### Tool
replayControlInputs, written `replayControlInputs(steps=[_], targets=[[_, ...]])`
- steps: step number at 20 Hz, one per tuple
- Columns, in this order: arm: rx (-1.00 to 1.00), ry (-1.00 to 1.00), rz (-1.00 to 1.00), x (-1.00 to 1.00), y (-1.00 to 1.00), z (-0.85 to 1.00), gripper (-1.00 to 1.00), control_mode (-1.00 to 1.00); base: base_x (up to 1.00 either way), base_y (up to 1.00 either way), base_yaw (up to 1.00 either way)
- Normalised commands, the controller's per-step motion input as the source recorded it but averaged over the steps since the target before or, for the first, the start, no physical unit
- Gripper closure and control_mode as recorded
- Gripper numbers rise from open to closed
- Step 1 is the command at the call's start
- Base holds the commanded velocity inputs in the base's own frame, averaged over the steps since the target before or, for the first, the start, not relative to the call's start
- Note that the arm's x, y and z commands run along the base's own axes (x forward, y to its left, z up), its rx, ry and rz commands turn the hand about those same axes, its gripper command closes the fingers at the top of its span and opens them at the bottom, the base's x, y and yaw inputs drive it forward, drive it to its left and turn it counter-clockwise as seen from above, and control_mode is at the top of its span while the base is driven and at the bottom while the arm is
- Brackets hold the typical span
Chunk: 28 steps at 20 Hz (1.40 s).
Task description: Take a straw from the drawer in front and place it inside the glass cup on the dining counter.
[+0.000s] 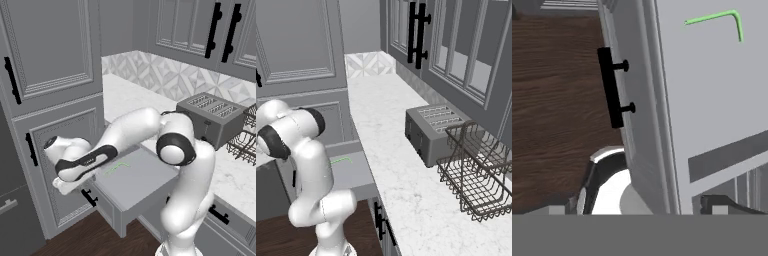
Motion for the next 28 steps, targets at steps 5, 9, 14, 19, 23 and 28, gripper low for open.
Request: replayControlInputs(steps=[5, 9, 14, 19, 23, 28], targets=[[0.23, 0.00, 0.00, 0.20, -0.77, 0.52, -1.00, -1.00, 0.00, 0.00, 0.00], [0.22, 0.02, 0.00, 0.35, -0.66, 0.12, -1.00, -1.00, 0.00, 0.00, 0.00], [0.22, 0.04, 0.02, 0.57, -0.40, 0.00, -1.00, -1.00, 0.00, 0.00, 0.00], [0.07, 0.06, 0.00, 0.68, -0.14, 0.00, -1.00, -1.00, 0.00, 0.00, 0.00], [0.00, 0.09, 0.00, 0.67, 0.00, -0.14, -1.00, -1.00, 0.00, 0.00, 0.00], [0.00, 0.09, 0.00, 0.46, 0.01, -0.51, -1.00, -1.00, 0.00, 0.00, 0.00]])
